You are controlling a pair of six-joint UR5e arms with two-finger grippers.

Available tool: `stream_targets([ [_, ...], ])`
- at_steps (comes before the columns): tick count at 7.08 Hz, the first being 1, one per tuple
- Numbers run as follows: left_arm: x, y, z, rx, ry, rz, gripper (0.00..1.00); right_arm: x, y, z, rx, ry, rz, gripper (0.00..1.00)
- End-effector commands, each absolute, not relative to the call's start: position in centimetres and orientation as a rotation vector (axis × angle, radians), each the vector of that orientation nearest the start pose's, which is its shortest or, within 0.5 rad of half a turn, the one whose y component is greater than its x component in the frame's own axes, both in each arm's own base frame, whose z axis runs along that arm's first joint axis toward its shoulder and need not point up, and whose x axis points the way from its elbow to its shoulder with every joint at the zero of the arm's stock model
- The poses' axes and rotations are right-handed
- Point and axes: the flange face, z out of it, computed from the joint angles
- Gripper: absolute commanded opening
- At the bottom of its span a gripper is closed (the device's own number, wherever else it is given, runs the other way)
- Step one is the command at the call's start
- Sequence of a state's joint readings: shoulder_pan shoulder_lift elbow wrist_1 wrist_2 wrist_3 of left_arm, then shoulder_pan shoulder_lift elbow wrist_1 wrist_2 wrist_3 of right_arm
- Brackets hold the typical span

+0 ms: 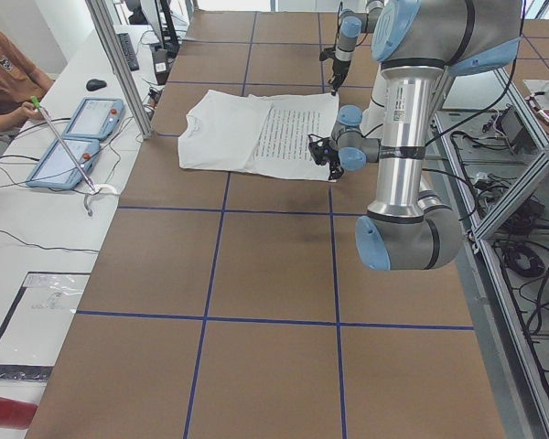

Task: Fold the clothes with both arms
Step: 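Grip both hem corners nearest the robot with both grippers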

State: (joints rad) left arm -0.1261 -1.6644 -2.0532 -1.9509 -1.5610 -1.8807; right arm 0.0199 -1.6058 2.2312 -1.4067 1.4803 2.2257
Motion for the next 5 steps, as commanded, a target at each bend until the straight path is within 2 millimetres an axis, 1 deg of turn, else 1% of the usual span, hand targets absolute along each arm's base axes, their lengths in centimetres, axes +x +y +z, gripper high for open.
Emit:
stream_targets([
  [1, 49.30, -18.89, 35.45, -0.089, 0.943, -0.396, 0.68, -44.04, -15.25, 35.58, -0.168, -0.795, 0.677, 0.00],
  [2, 49.26, -18.83, 35.44, -0.089, 0.945, -0.396, 0.56, -44.07, -15.25, 35.51, -0.168, -0.796, 0.677, 0.00],
  [3, 49.19, -18.82, 35.44, -0.098, 0.944, -0.415, 0.21, -43.98, -15.38, 35.17, -0.170, -0.804, 0.679, 0.00],
  [4, 49.11, -18.89, 35.60, -0.097, 0.941, -0.416, 0.00, -43.89, -15.51, 35.10, -0.169, -0.806, 0.682, 0.00],
  [5, 49.01, -18.86, 35.53, -0.099, 0.943, -0.416, 0.00, -43.90, -15.58, 35.16, -0.168, -0.804, 0.684, 0.00],
])
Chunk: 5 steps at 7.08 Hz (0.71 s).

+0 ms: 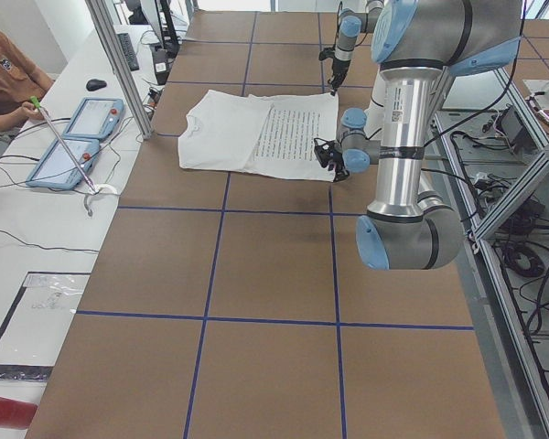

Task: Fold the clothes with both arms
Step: 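Grip both hem corners nearest the robot with both grippers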

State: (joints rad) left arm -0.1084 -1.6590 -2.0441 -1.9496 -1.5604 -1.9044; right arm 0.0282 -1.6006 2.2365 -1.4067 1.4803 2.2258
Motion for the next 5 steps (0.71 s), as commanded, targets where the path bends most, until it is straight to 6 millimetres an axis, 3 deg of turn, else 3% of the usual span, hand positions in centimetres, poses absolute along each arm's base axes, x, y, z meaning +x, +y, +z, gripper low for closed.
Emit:
stream_targets([
  [1, 48.7, -18.9, 34.7, -0.101, 0.959, -0.415, 0.00, -43.9, -15.7, 35.1, -0.168, -0.806, 0.685, 0.00],
  [3, 45.8, -18.2, 31.3, -0.120, 1.036, -0.406, 0.00, -43.0, -15.8, 34.2, -0.187, -0.821, 0.669, 0.00],
  [4, 43.9, -16.2, 29.9, -0.185, 1.061, -0.406, 0.00, -42.2, -15.6, 33.2, -0.196, -0.841, 0.659, 0.00],
  [5, 41.9, -15.4, 28.2, -0.214, 1.097, -0.410, 0.00, -41.8, -15.6, 32.5, -0.201, -0.856, 0.658, 0.00],
])
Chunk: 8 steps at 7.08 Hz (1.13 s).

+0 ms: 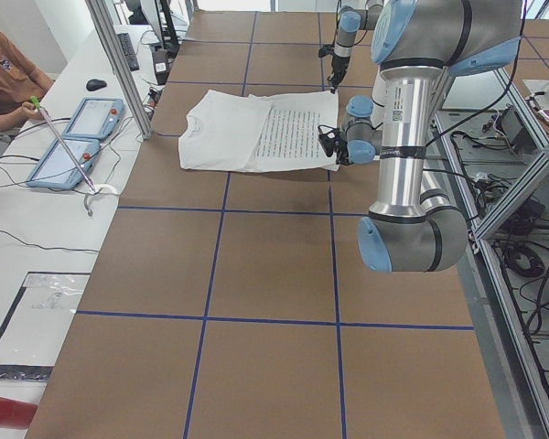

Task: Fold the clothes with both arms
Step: 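Grip both hem corners nearest the robot with both grippers, then lift both hem corners and fold them over onto the collar edge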

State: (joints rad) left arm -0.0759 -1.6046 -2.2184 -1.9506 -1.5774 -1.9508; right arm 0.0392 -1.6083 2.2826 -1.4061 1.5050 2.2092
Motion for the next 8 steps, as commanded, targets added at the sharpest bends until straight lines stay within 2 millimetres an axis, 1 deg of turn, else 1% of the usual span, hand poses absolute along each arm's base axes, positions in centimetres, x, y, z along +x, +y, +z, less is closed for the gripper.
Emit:
stream_targets([
  [1, 40.3, -15.1, 26.4, -0.241, 1.135, -0.428, 0.00, -40.7, -15.6, 31.2, -0.211, -0.884, 0.658, 0.00],
  [2, 38.3, -15.3, 24.2, -0.253, 1.185, -0.439, 0.00, -39.5, -16.1, 29.7, -0.213, -0.921, 0.669, 0.00],
  [3, 36.6, -16.6, 22.3, -0.233, 1.241, -0.450, 0.00, -37.7, -19.6, 28.6, -0.183, -0.958, 0.747, 0.00],
  [4, 35.1, -20.5, 21.0, -0.131, 1.290, -0.469, 0.00, -37.0, -22.7, 27.5, -0.191, -0.980, 0.779, 0.00],
  [5, 34.1, -25.7, 18.9, -0.014, 1.341, -0.446, 0.00, -35.6, -27.1, 25.9, -0.193, -1.023, 0.784, 0.00],
  [6, 34.7, -31.1, 19.7, 0.024, 1.297, -0.458, 0.00, -34.2, -32.2, 25.8, -0.188, -1.028, 0.806, 0.00],
  [7, 35.7, -37.1, 19.8, 0.104, 1.261, -0.459, 0.00, -34.3, -38.6, 25.7, -0.186, -1.024, 0.823, 0.00],
  [8, 35.3, -42.3, 21.3, 0.161, 1.214, -0.508, 0.00, -34.5, -45.9, 26.5, -0.171, -0.992, 0.845, 0.00],
])
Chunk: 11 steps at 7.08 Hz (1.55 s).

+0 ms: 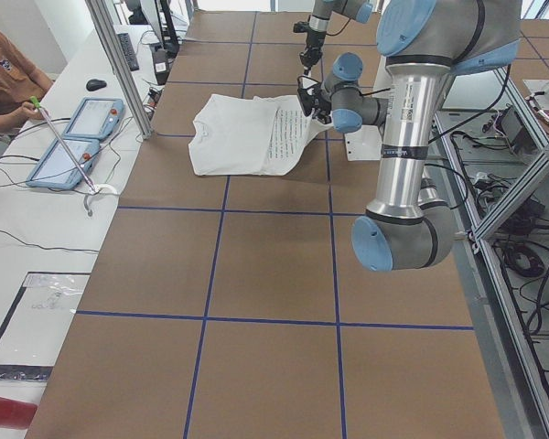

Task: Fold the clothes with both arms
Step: 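Lift both hem corners and fold them over onto the collar edge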

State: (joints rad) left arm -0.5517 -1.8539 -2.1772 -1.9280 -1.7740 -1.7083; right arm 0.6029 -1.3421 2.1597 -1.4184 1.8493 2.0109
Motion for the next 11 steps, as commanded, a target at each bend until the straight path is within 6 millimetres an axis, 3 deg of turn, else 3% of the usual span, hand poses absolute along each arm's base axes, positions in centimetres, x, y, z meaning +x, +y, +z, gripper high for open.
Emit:
stream_targets([
  [1, 35.2, -46.8, 21.9, 0.221, 1.170, -0.518, 0.00, -34.7, -51.7, 27.6, -0.119, -0.950, 0.844, 0.00],
  [2, 36.1, -50.7, 23.4, 0.247, 1.157, -0.544, 0.00, -36.2, -55.8, 28.9, -0.110, -0.899, 0.855, 0.00],
  [3, 38.4, -54.4, 26.4, 0.269, 1.184, -0.551, 0.00, -38.7, -59.6, 30.1, -0.115, -0.840, 0.870, 0.00],
  [4, 41.3, -58.2, 28.9, 0.279, 1.190, -0.557, 0.00, -39.8, -62.4, 32.2, -0.101, -0.844, 0.874, 0.00],
  [5, 42.9, -60.1, 31.0, 0.278, 1.177, -0.565, 0.00, -40.7, -63.9, 35.1, -0.092, -0.863, 0.871, 0.00],
  [6, 44.3, -61.5, 32.4, 0.281, 1.179, -0.565, 0.00, -41.8, -65.3, 35.2, -0.092, -0.865, 0.872, 0.00],
  [9, 45.2, -62.6, 34.5, 0.279, 1.158, -0.575, 0.00, -42.4, -65.9, 36.5, -0.100, -0.849, 0.877, 0.00],
  [11, 45.5, -63.3, 34.4, 0.302, 1.155, -0.588, 0.00, -42.5, -66.3, 36.6, -0.097, -0.860, 0.879, 0.00],
])
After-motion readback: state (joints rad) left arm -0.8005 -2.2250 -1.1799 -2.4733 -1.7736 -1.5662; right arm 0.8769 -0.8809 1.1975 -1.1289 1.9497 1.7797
